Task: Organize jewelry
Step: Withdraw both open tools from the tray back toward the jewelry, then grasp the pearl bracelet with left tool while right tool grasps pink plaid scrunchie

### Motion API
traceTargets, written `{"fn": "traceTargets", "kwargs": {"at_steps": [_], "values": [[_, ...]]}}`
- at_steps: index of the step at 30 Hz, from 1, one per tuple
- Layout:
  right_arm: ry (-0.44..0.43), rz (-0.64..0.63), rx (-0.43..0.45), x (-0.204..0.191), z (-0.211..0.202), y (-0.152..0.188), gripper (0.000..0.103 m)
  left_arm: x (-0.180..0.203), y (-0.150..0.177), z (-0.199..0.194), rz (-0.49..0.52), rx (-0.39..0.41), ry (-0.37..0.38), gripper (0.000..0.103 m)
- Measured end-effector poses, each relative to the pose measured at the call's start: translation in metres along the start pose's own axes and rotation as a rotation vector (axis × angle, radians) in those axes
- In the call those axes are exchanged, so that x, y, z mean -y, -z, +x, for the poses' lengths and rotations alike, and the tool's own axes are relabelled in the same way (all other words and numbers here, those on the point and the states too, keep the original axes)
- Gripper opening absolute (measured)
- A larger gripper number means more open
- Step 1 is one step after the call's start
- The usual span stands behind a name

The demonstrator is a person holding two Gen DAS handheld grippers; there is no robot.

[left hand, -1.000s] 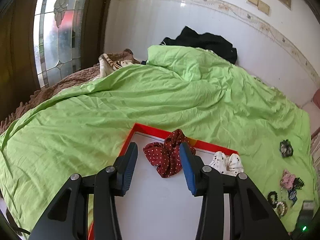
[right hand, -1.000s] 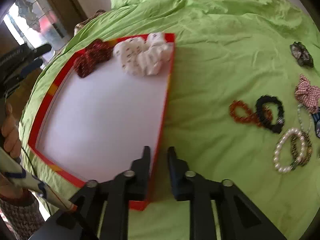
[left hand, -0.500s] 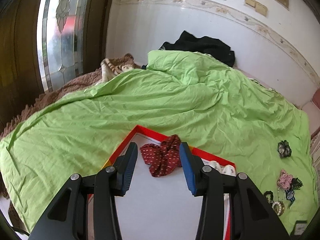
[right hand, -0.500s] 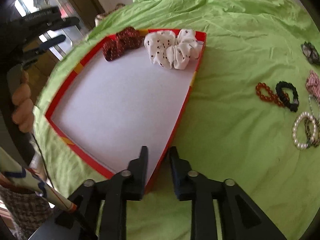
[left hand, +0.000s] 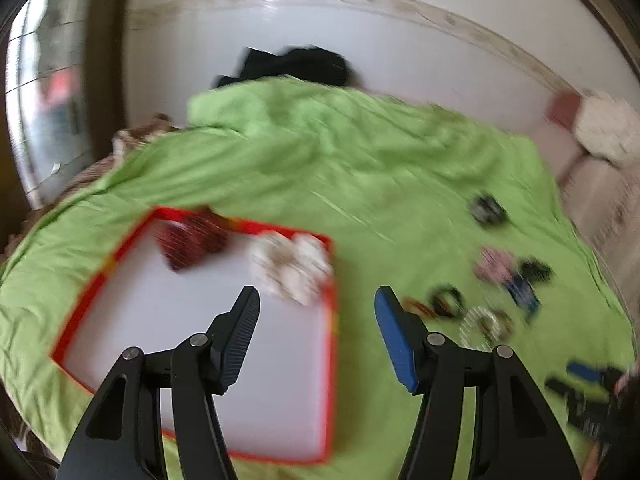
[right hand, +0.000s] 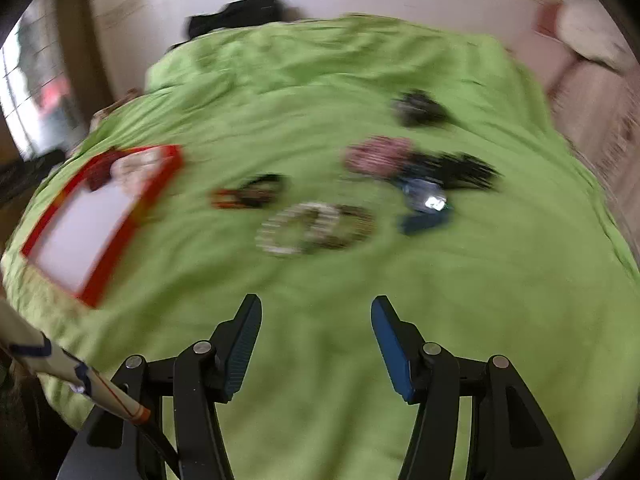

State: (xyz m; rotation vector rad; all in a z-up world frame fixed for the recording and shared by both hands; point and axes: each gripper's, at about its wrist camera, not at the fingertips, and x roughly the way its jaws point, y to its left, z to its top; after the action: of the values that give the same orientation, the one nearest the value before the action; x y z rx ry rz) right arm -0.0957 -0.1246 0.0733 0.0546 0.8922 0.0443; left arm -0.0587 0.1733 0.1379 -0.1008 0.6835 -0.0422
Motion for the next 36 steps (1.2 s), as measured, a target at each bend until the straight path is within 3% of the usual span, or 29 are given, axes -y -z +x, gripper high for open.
{"fn": "traceTargets", "kwargs": {"at_steps": [4,11,17,18,21,29,36], "values": [[-0.006,0.101,0.011,0.042,-0.005,0.007,0.061,0.045,0.016,0.009,0.102,-0.057,0.020,0.059],[-0.052,0.151,0.016,0.069,0.000,0.022,0.061,0.094,0.025,0.034,0.132,-0.153,0.156,0.059],[-0.095,0.162,0.022,0.079,0.011,0.017,0.061,0.133,0.036,0.082,0.148,-0.262,0.230,0.045],[-0.100,0.164,0.023,0.080,0.012,0.015,0.061,0.138,0.037,0.091,0.153,-0.278,0.236,0.038],[-0.109,0.168,0.033,0.084,0.016,0.009,0.062,0.148,0.041,0.116,0.160,-0.316,0.234,0.031],[-0.130,0.166,0.023,0.089,0.035,-0.015,0.062,0.152,0.046,0.151,0.113,-0.359,0.292,0.030],[-0.150,0.172,0.027,0.094,0.064,-0.068,0.062,0.157,0.047,0.162,0.095,-0.358,0.327,0.030]]}}
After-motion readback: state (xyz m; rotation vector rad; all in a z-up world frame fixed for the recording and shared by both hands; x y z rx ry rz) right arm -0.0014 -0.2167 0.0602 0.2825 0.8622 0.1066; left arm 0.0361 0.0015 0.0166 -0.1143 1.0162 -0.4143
